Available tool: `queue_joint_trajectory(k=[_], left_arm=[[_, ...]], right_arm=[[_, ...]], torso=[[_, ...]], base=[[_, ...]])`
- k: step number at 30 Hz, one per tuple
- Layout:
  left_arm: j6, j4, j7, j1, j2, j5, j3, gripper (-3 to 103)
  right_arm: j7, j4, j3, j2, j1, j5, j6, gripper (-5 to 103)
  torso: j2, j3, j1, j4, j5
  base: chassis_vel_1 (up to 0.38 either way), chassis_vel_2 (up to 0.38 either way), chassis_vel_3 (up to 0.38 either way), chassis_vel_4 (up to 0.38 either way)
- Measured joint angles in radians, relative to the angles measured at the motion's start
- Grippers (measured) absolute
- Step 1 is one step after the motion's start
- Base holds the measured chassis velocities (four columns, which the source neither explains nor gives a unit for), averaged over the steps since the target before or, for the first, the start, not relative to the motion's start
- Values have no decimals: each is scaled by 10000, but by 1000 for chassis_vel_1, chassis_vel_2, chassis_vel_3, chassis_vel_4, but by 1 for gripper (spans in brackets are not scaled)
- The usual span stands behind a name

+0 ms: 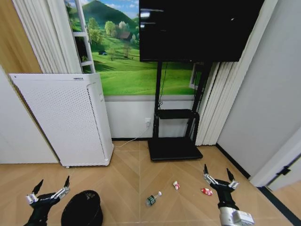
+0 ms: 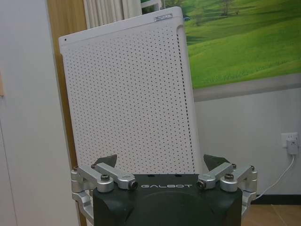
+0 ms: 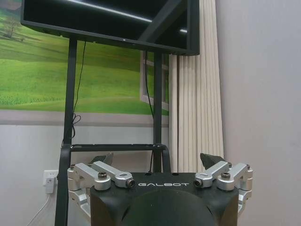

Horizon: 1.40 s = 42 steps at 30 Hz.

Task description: Pick up the trash bin and place the garbage on the floor into it.

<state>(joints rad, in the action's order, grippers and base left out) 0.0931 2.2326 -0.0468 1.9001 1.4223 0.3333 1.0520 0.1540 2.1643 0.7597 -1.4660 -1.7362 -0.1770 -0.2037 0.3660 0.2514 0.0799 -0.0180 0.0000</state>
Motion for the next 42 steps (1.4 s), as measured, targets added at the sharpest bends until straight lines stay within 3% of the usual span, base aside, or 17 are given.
queue_joint_trajectory(k=[28,42], left_arm=[[47,124,87,34,86,-40,-192,99],[80,88,87,37,75,-44,-197,99]], right_arm=[[14,-18,23,-99,10,288,15,100],[13,-32,24,-162,-8,365,14,100]], torso=[[-1074,-731,-342,-1,0],[-1402,-965,-438,0,-1]], base=[[0,0,0,0],[0,0,0,0]])
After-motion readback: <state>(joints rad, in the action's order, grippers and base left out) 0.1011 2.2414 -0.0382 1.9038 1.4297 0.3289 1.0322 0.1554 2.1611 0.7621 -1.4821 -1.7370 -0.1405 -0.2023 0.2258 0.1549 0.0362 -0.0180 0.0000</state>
